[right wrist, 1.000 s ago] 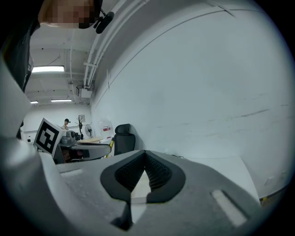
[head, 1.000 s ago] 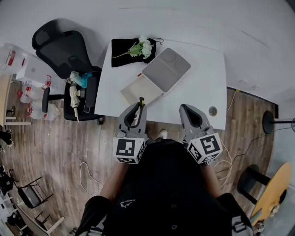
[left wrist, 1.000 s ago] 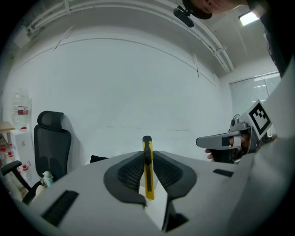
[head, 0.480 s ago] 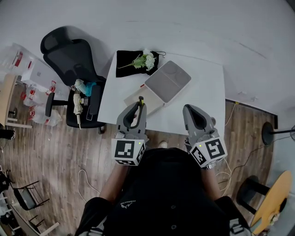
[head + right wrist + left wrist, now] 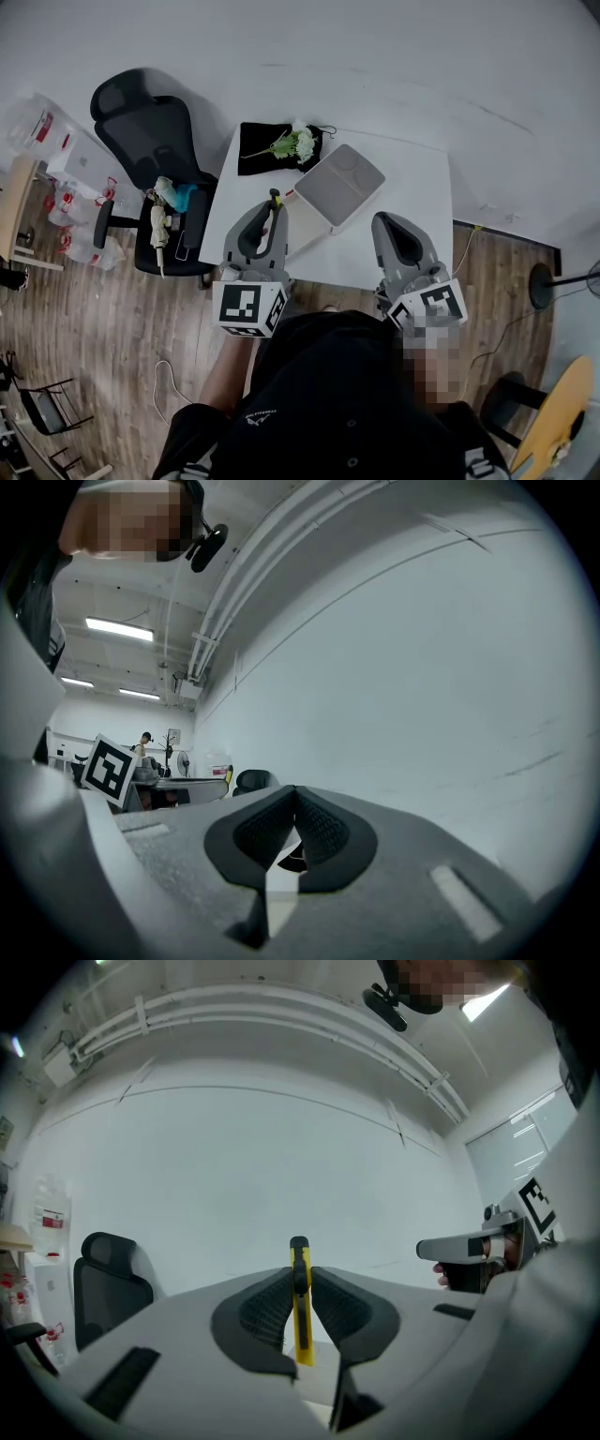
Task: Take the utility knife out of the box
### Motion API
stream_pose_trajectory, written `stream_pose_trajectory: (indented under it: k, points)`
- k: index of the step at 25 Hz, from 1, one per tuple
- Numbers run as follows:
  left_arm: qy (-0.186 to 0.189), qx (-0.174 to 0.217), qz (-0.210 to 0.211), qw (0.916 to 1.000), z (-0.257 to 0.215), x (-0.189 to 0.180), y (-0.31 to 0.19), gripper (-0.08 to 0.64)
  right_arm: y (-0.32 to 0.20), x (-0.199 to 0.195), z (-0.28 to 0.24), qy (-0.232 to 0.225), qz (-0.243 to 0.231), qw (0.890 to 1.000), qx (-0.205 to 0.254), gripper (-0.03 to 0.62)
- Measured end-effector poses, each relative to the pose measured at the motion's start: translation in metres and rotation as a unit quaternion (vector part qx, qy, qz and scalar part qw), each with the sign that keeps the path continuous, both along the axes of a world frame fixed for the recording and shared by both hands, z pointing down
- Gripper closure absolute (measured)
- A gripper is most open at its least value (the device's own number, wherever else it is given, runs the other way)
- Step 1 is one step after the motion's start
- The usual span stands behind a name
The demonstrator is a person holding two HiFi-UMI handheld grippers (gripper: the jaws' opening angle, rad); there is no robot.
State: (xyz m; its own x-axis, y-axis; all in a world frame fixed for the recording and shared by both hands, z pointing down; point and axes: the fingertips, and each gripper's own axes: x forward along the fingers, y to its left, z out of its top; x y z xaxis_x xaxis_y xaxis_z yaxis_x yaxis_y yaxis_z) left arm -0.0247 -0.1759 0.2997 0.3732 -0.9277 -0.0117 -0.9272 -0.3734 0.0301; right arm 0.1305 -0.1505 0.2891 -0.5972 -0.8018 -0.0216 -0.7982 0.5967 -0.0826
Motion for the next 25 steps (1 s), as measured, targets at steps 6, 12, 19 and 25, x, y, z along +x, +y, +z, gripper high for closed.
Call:
stream_pose_trajectory:
  k: [6,12,19,25]
  points:
    - [-0.001,0.025,-0.008,0.9997,-0.021,-0.010,0.000,0.499,-0.004,0.001,-0.018,0.009,0.000,1.000,0.021,0.588]
    - [-0.003,0.039,-0.008,0.9992,-0.034,-0.012,0.004,0.499,-0.005,0.002,-0.035,0.004,0.002,0.999,0.038,0.588]
    - [-0.008,0.029,-0.009,0.9995,-0.026,-0.013,0.009,0.499,-0.004,0.002,-0.029,0.010,0.006,0.999,0.031,0.588]
    - [-0.008,0.022,-0.006,0.9997,-0.017,-0.011,0.013,0.499,-0.002,0.001,-0.022,0.008,0.007,1.000,0.021,0.588]
